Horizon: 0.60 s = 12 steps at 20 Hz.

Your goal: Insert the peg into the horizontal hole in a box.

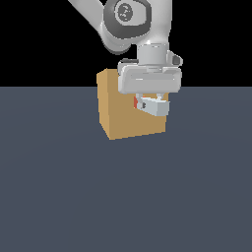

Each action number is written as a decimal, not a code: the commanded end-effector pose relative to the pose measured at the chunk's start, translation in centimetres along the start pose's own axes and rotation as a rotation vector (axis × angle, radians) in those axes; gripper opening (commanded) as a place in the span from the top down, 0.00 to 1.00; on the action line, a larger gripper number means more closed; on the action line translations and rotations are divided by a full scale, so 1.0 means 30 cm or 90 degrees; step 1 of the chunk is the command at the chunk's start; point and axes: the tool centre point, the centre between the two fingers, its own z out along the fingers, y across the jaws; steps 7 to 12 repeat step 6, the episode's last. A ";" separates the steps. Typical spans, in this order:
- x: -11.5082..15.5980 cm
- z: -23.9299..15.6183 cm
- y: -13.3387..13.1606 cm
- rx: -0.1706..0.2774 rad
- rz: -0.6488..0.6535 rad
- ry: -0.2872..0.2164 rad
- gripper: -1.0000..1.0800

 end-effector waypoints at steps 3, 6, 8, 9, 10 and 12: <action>0.065 -0.009 0.005 -0.003 0.001 -0.001 1.00; 0.077 -0.009 0.008 -0.003 0.001 -0.001 1.00; 0.077 -0.009 0.008 -0.003 0.001 -0.001 1.00; 0.077 -0.009 0.008 -0.003 0.001 -0.001 1.00; 0.077 -0.009 0.008 -0.003 0.001 -0.001 1.00; 0.077 -0.009 0.008 -0.003 0.001 -0.001 1.00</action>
